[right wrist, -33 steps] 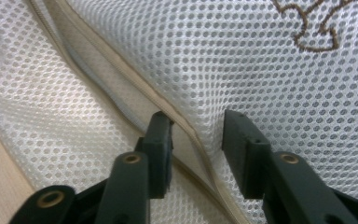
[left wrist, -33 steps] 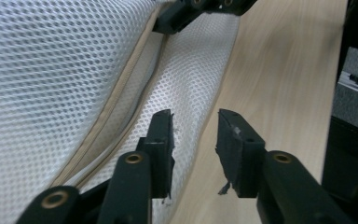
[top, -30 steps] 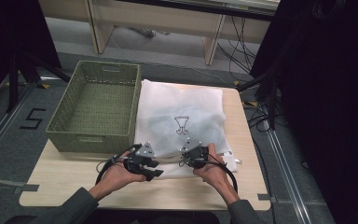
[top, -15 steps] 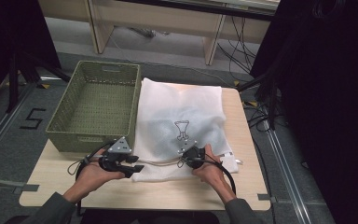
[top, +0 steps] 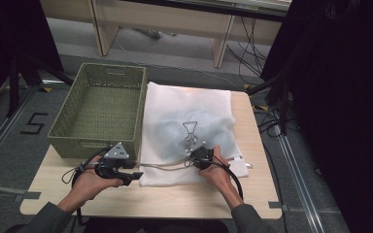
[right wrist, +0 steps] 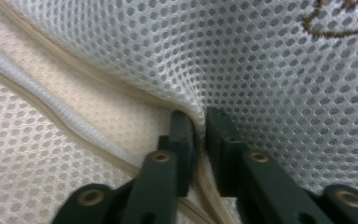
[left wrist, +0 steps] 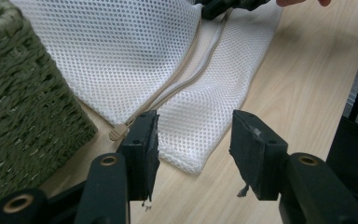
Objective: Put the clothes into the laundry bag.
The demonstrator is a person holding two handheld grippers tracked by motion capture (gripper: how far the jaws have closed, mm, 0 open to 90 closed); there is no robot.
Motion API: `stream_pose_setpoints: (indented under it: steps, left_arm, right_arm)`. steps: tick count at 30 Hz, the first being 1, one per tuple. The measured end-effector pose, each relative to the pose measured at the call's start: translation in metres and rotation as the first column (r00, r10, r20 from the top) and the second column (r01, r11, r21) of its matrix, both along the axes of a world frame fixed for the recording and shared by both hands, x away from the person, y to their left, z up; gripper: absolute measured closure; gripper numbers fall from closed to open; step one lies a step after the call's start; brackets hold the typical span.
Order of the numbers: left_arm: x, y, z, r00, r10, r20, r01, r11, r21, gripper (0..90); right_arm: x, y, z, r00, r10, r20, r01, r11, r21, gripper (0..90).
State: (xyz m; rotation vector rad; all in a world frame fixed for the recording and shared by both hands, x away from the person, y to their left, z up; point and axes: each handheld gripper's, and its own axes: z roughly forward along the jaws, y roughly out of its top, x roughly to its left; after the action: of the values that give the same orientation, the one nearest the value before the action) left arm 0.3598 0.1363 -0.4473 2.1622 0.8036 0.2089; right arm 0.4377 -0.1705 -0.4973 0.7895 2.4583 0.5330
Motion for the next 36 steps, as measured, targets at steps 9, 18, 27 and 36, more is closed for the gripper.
stream_pose_setpoints:
  steps: [9, 18, 27, 36]
  left_arm:
    - [0.000, 0.007, -0.003, 0.9997, 0.024, 0.011, -0.024, 0.9997, 0.006, 45.7]
    - [0.000, 0.019, -0.005, 0.9983, 0.055, 0.022, -0.055, 0.9985, 0.004, 36.7]
    - [-0.002, 0.028, -0.006, 0.9976, 0.066, 0.021, -0.067, 0.9977, 0.012, 32.4]
    - [-0.008, 0.036, -0.010, 0.9946, 0.103, 0.008, -0.103, 0.9947, 0.002, 30.3]
  right_arm:
    - [-0.010, -0.023, 0.016, 0.9968, -0.041, -0.069, 0.048, 0.993, 0.107, 53.8]
    - [-0.029, -0.051, 0.030, 0.9831, -0.082, -0.164, 0.130, 0.943, 0.308, 38.2]
    - [-0.044, -0.079, 0.044, 0.9791, -0.118, -0.166, 0.178, 0.892, 0.415, 33.2]
    - [-0.063, -0.095, 0.050, 0.9787, -0.134, -0.156, 0.196, 0.828, 0.525, 31.6]
